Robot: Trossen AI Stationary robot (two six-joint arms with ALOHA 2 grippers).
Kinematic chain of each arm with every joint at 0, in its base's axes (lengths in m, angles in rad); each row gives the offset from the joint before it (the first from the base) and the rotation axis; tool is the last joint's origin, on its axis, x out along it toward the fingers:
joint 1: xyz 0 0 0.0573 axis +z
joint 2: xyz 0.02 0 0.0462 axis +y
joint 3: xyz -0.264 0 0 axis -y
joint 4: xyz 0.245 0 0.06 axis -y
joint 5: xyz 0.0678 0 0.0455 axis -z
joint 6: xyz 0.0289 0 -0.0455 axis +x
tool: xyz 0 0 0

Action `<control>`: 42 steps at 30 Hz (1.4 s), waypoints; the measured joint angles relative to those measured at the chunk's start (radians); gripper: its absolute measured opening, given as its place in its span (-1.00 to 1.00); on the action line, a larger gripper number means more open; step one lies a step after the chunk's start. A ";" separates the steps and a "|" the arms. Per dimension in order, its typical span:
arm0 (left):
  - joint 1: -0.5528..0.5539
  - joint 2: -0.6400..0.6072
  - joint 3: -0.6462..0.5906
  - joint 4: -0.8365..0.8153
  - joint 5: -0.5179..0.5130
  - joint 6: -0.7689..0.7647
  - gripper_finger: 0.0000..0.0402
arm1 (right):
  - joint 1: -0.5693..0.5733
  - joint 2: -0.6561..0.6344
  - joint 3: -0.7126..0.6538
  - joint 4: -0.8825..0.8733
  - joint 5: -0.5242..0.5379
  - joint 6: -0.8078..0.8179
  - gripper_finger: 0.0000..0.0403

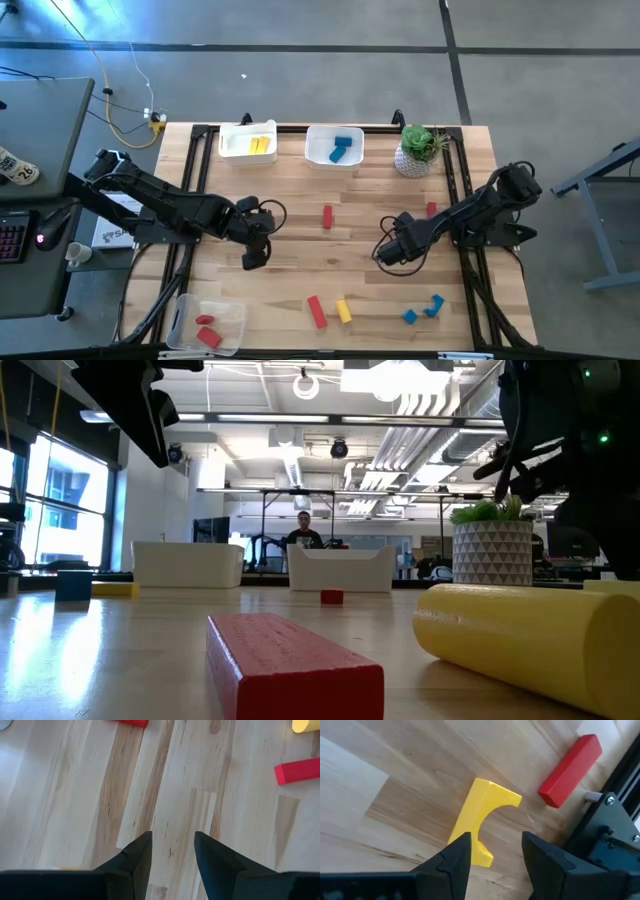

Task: Sort & place blocks by color
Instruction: Put the yellow block into the left white bin

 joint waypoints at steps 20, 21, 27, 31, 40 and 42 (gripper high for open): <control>0.000 0.000 0.000 -0.001 0.000 0.025 -0.34 | -0.002 -0.048 -0.150 0.223 -0.045 0.085 -0.41; 0.000 0.000 0.000 0.000 -0.001 0.025 -0.34 | -0.002 -0.048 -0.155 0.226 -0.048 0.085 -0.48; 0.005 0.000 0.000 0.001 -0.021 0.023 -0.34 | -0.002 -0.057 -0.159 0.224 -0.046 0.057 -0.92; 0.022 0.000 0.000 0.001 -0.021 0.017 -0.34 | -0.009 -0.067 -0.131 0.239 -0.004 0.029 -0.87; 0.091 0.000 0.000 0.028 -0.023 0.032 -0.34 | -0.067 -0.131 -0.047 0.429 0.166 -0.250 -0.95; 0.103 0.000 0.000 0.043 -0.024 0.063 -0.34 | -0.085 -0.144 -0.040 0.519 0.167 -0.350 -0.93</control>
